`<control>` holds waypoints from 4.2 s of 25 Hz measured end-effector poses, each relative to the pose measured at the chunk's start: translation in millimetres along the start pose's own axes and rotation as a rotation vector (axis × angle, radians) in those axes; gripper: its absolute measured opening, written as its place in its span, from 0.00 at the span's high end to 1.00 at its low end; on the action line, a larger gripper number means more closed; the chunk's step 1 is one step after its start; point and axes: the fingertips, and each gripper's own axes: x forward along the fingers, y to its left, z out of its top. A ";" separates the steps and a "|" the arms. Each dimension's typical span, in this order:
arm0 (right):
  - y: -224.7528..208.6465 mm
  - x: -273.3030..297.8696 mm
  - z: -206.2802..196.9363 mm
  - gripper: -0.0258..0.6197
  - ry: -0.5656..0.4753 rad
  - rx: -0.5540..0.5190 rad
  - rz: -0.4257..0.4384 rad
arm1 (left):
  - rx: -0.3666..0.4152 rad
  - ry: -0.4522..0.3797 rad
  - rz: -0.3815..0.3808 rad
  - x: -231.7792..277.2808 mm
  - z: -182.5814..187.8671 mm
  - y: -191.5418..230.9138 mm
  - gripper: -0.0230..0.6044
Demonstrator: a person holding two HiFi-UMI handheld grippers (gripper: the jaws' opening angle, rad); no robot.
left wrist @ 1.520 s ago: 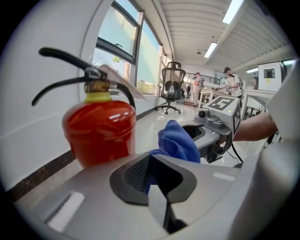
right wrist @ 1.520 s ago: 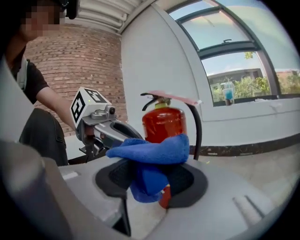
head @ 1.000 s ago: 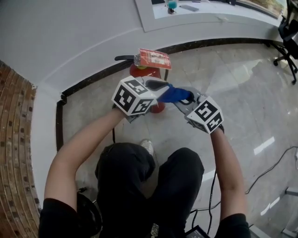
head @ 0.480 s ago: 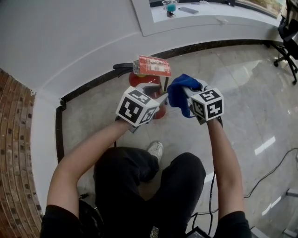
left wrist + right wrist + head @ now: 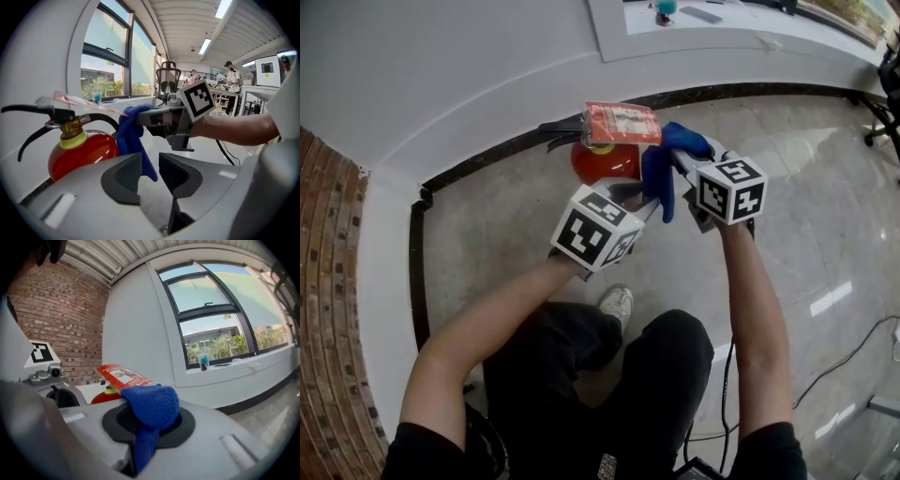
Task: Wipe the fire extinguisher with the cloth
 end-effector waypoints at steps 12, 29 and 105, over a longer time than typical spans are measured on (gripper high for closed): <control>38.8 22.1 59.6 0.88 -0.030 -0.034 0.139 | -0.049 -0.020 0.063 3.7 10.6 12.7 0.83; 14.2 30.2 29.9 0.88 0.040 -0.006 0.094 | -0.065 0.012 0.050 19.0 2.5 12.1 0.89; 14.7 57.9 -209.1 0.88 0.419 0.042 0.158 | -0.188 0.285 -0.043 117.1 -191.2 -19.9 0.96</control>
